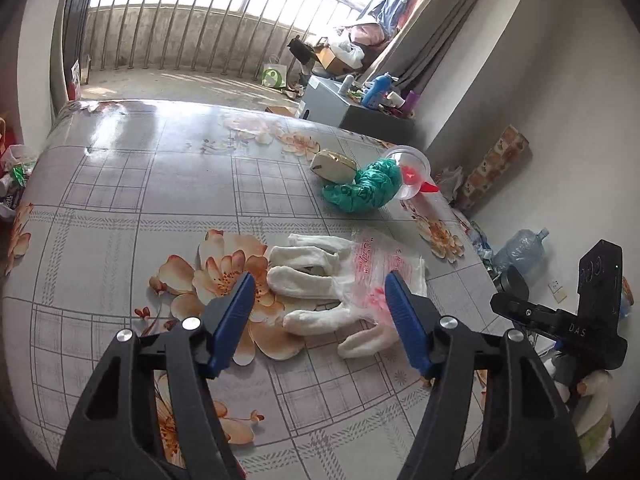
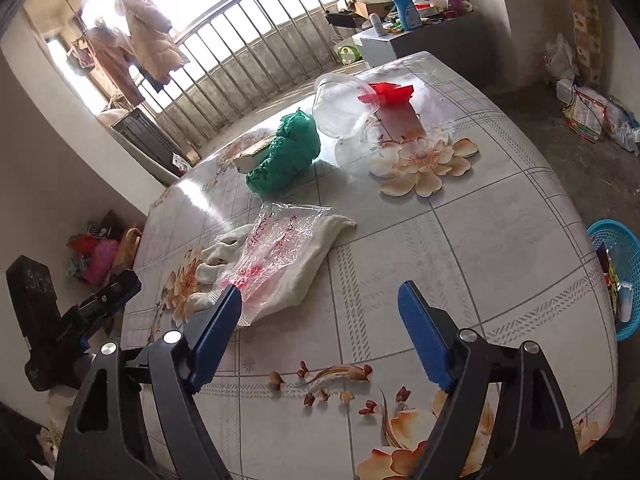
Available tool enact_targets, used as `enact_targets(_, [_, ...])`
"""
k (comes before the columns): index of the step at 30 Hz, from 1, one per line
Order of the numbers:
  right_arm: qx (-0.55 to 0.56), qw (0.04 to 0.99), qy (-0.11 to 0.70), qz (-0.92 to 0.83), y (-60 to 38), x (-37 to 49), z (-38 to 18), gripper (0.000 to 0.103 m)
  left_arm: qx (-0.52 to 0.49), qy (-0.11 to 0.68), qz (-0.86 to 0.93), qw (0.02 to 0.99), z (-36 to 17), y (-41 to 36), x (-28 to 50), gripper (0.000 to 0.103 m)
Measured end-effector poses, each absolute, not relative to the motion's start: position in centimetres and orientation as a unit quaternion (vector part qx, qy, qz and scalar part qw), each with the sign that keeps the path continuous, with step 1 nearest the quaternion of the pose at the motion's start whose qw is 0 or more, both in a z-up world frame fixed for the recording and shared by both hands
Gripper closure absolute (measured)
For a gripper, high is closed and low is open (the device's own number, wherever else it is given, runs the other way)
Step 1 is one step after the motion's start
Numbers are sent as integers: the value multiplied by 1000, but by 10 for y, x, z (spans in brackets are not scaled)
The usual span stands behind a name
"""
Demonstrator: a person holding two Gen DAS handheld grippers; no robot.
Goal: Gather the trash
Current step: 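Grasp the white gloves with the left tool while the right tool grasps the clear printed plastic bag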
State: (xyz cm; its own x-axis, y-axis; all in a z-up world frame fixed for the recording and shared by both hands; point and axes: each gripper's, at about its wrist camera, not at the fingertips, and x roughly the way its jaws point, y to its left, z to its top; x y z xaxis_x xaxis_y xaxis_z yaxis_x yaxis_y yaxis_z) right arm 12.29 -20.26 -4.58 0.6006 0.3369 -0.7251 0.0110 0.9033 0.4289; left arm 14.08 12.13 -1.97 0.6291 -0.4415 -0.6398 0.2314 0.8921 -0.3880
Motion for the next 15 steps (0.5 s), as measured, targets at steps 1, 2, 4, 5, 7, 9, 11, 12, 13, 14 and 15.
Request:
enact_targets(1, [197,870,441,95,-199,129,-47,29,-131,393,-191,890,-24,118,147,44])
enact_targets(2, [195,869,445,98,-195,136,-47,32,-128,397,-194,888,-27,114,153,47])
enact_targets(4, [186,867,451,101,-187,149,-49,36,-121,402,-203,885,-31,108,164,51])
enact_targets(5, [180,867,454,101,-183,155,-50,40,-117,404,-207,883,-34,105,170,51])
enact_targets(7, [174,865,459,102,-177,166,-52,45,-105,410,-207,882,-39,97,181,51])
enact_targets(9, [170,864,462,103,-174,177,-53,48,-92,416,-205,881,-44,92,189,56])
enact_targets(11, [173,863,465,99,-174,187,-55,50,-83,421,-204,880,-51,88,196,61])
enact_targets(12, [176,863,464,98,-175,192,-55,51,-80,424,-205,879,-53,86,199,62])
enact_targets(13, [179,863,463,94,-177,197,-56,51,-76,428,-206,877,-56,84,201,63])
enact_targets(14, [182,862,464,90,-180,202,-57,51,-72,432,-204,876,-59,83,202,64])
enact_targets(15, [187,861,465,87,-181,207,-59,51,-70,436,-203,874,-61,82,203,65])
